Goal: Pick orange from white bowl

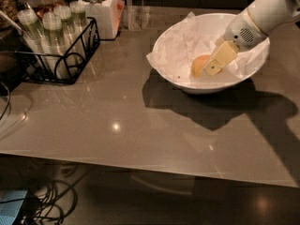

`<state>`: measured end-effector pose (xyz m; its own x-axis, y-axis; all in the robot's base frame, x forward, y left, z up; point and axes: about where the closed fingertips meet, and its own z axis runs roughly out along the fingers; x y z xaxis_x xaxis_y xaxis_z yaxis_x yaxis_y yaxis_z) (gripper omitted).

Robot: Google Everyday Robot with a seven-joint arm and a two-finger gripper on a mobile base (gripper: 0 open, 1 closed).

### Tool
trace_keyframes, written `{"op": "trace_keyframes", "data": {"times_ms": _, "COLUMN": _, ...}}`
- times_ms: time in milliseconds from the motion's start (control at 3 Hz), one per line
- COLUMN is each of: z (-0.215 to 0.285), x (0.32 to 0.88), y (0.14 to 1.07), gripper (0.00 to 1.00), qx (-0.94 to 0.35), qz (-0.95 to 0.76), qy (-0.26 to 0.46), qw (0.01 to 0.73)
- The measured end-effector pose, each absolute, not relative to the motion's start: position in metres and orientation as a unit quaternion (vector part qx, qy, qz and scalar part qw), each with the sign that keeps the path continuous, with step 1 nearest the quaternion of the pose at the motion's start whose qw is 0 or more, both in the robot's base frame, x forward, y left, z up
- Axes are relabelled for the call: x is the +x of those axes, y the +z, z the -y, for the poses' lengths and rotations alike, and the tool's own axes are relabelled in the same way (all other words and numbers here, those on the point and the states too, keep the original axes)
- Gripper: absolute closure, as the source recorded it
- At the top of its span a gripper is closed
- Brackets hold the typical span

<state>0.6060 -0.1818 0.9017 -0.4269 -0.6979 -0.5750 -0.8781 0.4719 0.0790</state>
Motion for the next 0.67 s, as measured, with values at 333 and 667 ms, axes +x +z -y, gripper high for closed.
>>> {"op": "trace_keyframes", "data": {"times_ms": 333, "z": 0.1725, "x": 0.6129, "y": 0.872, "gripper": 0.0, "qx": -0.474, "qz": -0.827, "qy": 0.199, "qw": 0.227}}
{"op": "trace_keyframes", "data": {"times_ms": 667, "z": 0.1716, "x": 0.6134, "y": 0.8692, "gripper": 0.16, "qx": -0.474, "qz": -0.827, "qy": 0.2, "qw": 0.225}}
